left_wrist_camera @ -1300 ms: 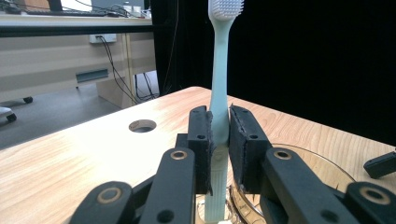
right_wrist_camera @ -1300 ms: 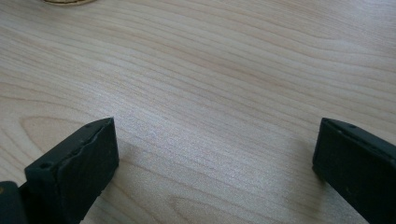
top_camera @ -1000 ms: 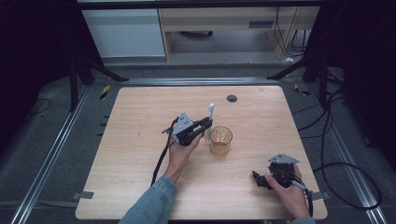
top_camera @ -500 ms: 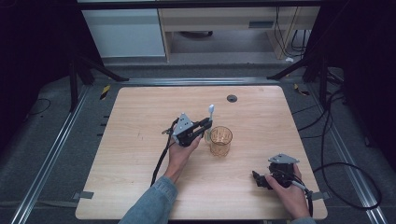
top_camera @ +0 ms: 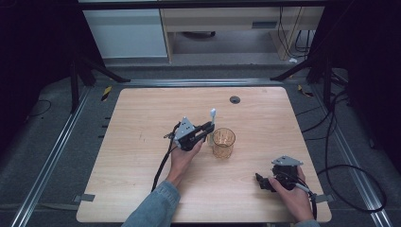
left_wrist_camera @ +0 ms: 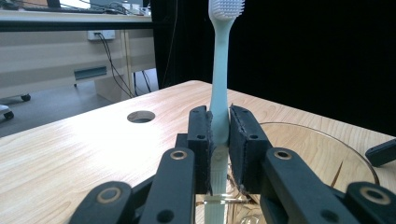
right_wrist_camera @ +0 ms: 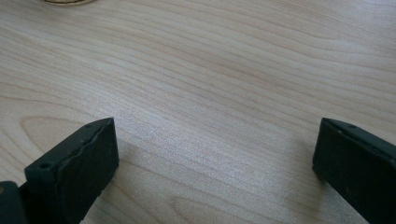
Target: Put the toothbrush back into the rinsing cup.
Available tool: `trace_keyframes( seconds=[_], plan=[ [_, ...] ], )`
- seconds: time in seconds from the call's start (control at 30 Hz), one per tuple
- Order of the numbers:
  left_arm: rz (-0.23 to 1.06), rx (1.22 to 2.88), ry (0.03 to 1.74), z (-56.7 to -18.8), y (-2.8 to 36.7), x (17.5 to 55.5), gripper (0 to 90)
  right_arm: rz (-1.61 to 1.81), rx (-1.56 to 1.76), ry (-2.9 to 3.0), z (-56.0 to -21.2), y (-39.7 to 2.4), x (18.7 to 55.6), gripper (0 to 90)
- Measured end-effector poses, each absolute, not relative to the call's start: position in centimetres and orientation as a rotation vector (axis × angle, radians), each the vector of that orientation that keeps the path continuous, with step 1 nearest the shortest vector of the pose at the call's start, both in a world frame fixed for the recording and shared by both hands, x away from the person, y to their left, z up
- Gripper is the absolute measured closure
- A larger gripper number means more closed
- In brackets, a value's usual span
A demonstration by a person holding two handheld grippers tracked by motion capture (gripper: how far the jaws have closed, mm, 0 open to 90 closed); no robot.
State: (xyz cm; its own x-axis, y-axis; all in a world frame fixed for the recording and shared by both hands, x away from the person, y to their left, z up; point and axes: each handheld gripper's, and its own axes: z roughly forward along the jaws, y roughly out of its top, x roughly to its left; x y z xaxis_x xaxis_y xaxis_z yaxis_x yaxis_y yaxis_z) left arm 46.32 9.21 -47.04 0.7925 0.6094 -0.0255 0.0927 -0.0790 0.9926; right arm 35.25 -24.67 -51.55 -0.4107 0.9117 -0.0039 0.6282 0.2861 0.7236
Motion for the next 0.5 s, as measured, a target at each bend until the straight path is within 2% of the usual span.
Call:
trace_keyframes(
  seconds=[0.5],
  plan=[
    [0.488, 1.648, 0.588, -47.44, 9.10, 46.16, 78.2, 0.914, 1.382, 2.142, -51.55, -24.66, 35.25, 0.7]
  ],
)
